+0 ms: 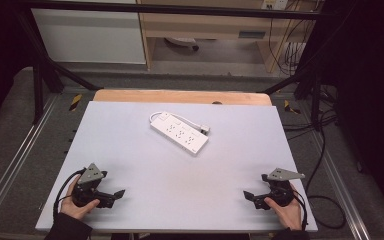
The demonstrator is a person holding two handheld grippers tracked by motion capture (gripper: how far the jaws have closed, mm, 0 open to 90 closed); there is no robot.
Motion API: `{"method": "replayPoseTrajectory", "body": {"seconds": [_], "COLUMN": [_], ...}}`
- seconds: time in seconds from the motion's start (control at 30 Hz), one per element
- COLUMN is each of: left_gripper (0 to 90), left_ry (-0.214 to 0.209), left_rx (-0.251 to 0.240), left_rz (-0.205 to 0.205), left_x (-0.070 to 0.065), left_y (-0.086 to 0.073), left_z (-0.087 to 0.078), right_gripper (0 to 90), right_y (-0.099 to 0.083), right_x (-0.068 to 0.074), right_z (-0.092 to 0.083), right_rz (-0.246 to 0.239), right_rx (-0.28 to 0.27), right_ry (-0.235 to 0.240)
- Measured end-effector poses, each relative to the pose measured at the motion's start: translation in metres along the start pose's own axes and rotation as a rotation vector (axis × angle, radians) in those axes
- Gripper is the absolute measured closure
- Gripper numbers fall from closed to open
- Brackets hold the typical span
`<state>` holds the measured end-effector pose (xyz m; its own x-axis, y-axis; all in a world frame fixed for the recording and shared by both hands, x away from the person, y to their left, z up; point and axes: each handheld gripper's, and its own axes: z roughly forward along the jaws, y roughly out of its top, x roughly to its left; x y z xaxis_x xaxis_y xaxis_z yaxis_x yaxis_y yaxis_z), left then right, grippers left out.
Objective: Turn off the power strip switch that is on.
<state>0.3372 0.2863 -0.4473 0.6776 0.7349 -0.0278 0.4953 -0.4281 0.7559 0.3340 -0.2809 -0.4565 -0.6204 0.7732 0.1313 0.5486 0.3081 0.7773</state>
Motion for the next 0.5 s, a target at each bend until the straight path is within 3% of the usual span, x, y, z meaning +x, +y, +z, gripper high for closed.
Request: {"method": "replayPoseTrajectory", "body": {"seconds": [0.5], "left_gripper": [3.5], "left_ry": [0.002], "left_rx": [0.003], "left_rz": [-0.001], "left_x": [0.0004], "left_y": [0.0009], "left_z": [0.0004], "right_gripper": [0.7], "right_y": [-0.0006], "right_x": [0.0001], "right_z": [0.0003], "right_rz": [-0.003], "right_rx": [0.009], "right_ry": [0.005]}}
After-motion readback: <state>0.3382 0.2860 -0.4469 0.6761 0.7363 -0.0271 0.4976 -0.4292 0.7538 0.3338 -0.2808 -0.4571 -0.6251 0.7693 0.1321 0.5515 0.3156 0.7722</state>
